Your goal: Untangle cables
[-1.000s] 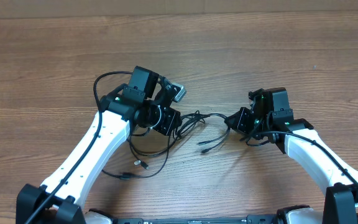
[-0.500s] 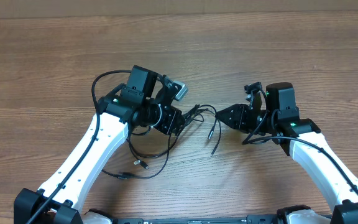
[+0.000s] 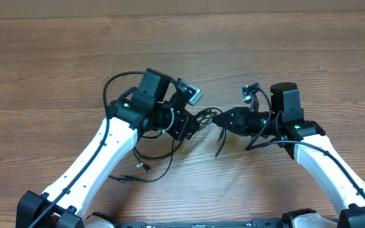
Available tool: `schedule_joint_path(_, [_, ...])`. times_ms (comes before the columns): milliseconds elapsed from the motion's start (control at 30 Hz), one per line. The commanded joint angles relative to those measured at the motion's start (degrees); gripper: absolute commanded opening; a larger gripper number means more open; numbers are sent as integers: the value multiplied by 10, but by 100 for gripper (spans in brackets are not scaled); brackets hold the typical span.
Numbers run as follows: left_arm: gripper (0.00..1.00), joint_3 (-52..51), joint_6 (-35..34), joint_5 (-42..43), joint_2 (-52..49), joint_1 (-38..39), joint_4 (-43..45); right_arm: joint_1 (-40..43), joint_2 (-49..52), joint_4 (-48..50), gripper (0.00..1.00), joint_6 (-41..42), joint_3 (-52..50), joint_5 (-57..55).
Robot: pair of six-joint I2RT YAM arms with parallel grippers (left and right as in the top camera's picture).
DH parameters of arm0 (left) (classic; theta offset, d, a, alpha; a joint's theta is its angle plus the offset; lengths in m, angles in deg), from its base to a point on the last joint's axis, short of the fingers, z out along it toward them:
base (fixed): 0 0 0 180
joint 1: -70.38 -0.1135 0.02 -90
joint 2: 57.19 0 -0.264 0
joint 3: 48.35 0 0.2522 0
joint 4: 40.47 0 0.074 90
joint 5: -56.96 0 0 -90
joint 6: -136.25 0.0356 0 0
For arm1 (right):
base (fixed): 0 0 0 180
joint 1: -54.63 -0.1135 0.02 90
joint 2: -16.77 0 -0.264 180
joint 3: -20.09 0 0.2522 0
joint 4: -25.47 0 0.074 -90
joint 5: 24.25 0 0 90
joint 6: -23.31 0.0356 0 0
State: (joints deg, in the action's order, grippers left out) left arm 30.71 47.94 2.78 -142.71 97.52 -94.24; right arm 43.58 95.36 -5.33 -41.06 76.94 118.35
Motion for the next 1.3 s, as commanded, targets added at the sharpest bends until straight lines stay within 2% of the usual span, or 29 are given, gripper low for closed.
schedule_joint_path(0, [4, 4, -2, 17, 9, 18, 19, -10, -8, 3, 30, -6, 14, -3])
schedule_joint_path(200, [4, 4, -27, 18, 9, 22, 37, -13, -8, 2, 28, -6, 14, -5])
schedule_joint_path(367, [4, 4, -34, 30, 9, 22, 43, -14, -8, 2, 20, -4, 14, -11])
schedule_joint_path(600, [4, 4, -34, 46, 9, 22, 47, -31, -8, 2, 16, -4, 14, -27])
schedule_joint_path(833, [4, 4, -34, 47, 9, 22, 47, -44, -8, -3, 15, -4, 13, -97])
schedule_joint_path(967, [4, 4, -34, 47, 9, 22, 45, -44, -8, -18, 4, -4, 13, -144])
schedule_joint_path(1167, [4, 4, -34, 33, 9, 22, 39, -44, -8, -66, 4, -4, 13, -219])
schedule_joint_path(1267, [4, 4, -34, -1, 9, 21, 30, -43, -8, -112, 4, -4, 13, -296])
